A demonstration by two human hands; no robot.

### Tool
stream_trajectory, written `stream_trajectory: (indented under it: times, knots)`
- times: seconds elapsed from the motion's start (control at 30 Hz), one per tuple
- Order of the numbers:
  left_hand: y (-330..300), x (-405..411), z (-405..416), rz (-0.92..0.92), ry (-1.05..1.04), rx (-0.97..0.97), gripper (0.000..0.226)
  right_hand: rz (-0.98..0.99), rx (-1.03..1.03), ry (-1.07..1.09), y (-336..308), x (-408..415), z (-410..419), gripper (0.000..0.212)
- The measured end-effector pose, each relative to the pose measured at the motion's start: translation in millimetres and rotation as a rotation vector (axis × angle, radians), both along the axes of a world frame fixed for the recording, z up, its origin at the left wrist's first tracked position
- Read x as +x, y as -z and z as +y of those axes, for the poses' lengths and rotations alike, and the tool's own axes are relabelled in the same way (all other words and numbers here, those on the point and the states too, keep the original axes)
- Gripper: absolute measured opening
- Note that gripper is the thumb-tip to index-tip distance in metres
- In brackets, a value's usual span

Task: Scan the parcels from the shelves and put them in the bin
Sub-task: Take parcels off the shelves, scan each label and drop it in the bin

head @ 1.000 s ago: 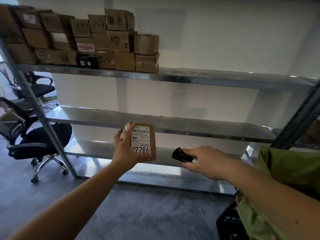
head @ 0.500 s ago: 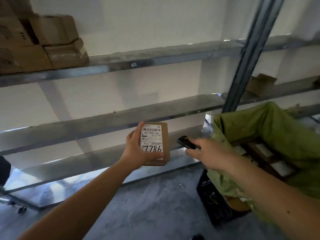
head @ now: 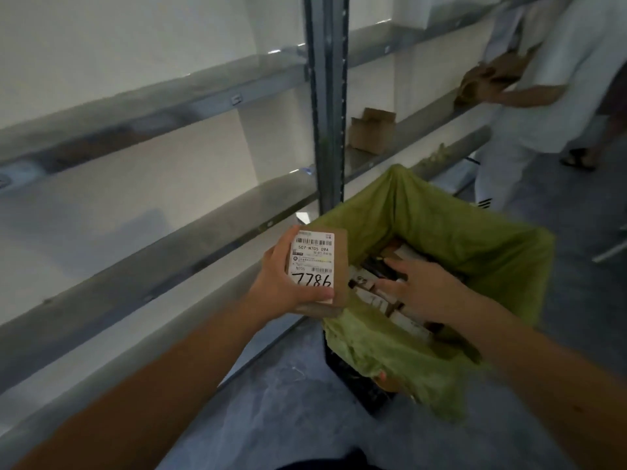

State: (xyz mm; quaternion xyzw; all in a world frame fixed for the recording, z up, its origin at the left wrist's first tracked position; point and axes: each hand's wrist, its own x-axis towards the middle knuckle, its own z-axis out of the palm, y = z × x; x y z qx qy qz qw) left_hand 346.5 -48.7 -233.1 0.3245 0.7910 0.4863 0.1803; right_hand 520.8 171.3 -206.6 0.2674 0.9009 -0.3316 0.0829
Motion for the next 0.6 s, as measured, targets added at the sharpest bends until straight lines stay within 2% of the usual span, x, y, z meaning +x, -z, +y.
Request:
stream_trajectory:
  times: [0.07,0.2,0.6]
  knots:
    - [2.6,-7.3,37.5,-0.020,0.066,-0.008,0.134,-0.058,0.009,0.043,4.5,4.8,24.8,0.072]
    - [14.0,-13.9,99.2,-0.102,0.155,-0.048,0.133,-0.096,0.020,0.121,17.9,19.3,62.8,0.064]
    - [77.2,-47.9,237.8,-0.284,0.411,-0.252,0.138,-0.209,-0.058,0.482,51.1,33.7,111.8,0.068]
